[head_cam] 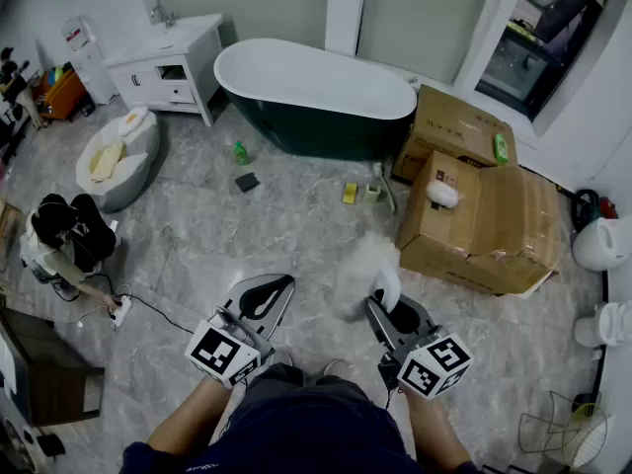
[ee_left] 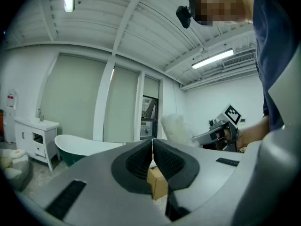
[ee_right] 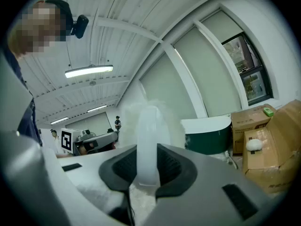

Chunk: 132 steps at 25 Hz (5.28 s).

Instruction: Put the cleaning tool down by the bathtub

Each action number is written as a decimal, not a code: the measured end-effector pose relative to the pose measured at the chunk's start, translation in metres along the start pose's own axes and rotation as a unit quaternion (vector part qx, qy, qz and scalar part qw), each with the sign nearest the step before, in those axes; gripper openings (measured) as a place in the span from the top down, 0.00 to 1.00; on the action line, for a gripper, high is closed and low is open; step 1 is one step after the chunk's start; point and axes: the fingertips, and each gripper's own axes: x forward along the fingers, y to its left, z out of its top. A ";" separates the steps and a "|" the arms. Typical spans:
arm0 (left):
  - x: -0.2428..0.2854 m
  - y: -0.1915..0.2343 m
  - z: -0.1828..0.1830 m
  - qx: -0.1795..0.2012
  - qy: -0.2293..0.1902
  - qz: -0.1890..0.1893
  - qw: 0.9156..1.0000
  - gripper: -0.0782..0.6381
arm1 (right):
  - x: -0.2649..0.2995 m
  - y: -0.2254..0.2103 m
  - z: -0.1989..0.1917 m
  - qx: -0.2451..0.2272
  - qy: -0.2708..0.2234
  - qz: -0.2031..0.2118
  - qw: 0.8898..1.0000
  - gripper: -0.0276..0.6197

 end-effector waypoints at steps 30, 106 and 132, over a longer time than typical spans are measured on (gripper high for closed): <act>0.017 -0.043 -0.006 -0.001 0.000 0.024 1.000 0.85 | -0.036 -0.029 -0.007 -0.003 0.008 0.022 1.000 0.82; 0.182 0.345 0.007 -0.033 0.012 0.018 0.999 0.85 | 0.342 -0.169 0.112 0.006 0.046 -0.014 0.999 0.82; 0.354 0.476 0.009 -0.055 0.048 0.078 0.994 0.85 | 0.493 -0.337 0.176 0.034 0.076 0.035 0.996 0.82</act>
